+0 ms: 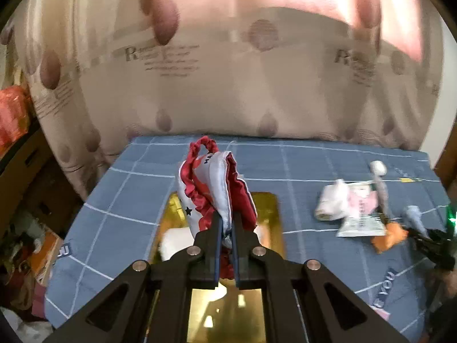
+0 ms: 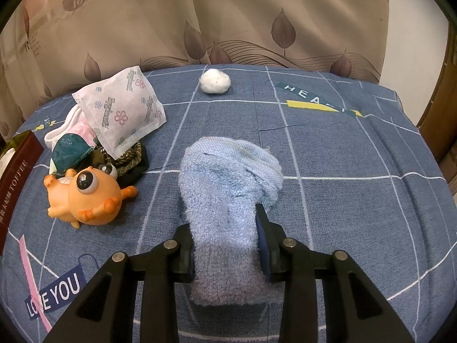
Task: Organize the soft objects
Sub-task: 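Grasp the red-ruffled white cloth with the left gripper while the right gripper holds the blue sock, then lower the red-ruffled cloth into the tin and open the left gripper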
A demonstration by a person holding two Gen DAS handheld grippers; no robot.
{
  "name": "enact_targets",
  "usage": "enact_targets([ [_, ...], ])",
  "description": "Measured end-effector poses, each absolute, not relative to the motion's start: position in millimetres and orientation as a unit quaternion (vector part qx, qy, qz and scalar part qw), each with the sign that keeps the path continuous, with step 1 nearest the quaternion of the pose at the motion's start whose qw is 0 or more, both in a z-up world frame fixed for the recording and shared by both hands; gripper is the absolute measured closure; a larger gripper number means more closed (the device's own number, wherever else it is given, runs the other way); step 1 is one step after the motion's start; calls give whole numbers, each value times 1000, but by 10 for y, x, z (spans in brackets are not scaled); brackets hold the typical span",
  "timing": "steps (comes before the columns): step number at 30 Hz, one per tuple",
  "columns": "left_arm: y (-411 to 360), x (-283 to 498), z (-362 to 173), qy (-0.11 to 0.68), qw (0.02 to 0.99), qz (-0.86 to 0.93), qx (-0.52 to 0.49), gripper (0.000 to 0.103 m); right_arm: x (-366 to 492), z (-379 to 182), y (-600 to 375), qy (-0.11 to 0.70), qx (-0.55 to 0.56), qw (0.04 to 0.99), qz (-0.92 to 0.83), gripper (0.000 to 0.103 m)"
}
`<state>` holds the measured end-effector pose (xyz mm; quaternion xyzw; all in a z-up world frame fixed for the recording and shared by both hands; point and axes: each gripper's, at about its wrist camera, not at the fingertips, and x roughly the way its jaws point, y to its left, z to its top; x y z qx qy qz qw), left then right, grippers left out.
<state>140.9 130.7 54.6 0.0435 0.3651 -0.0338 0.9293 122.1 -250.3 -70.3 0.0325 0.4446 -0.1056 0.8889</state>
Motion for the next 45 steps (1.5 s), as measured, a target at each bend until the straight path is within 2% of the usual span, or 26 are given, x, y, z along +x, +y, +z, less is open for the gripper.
enact_targets([
  [13, 1489, 1717, 169, 411, 910, 7, 47, 97, 1220, -710, -2488, 446, 30, 888, -109, 69],
  [14, 1467, 1732, 127, 416, 908, 7, 51, 94, 1221, -711, -2485, 446, 30, 888, -109, 69],
  [18, 1426, 1768, 63, 417, 907, 14, 56, 93, 1211, -709, -2483, 446, 30, 888, -109, 69],
  [21, 1437, 1783, 56, 420, 906, 17, 46, 80, 1209, -710, -2484, 447, 29, 887, -110, 68],
  [22, 1445, 1787, 59, 421, 906, 16, 42, 71, 1204, -710, -2490, 447, 29, 887, -110, 68],
  [23, 1450, 1790, 66, 422, 906, 16, 40, 67, 1199, -710, -2495, 447, 29, 887, -110, 68],
  [26, 1457, 1770, 114, 416, 909, 12, 36, 59, 1211, -713, -2476, 447, 28, 887, -111, 68],
  [45, 1656, 1137, 335, 406, 914, -6, -13, 58, 1238, -730, -2440, 450, 19, 885, -118, 67],
])
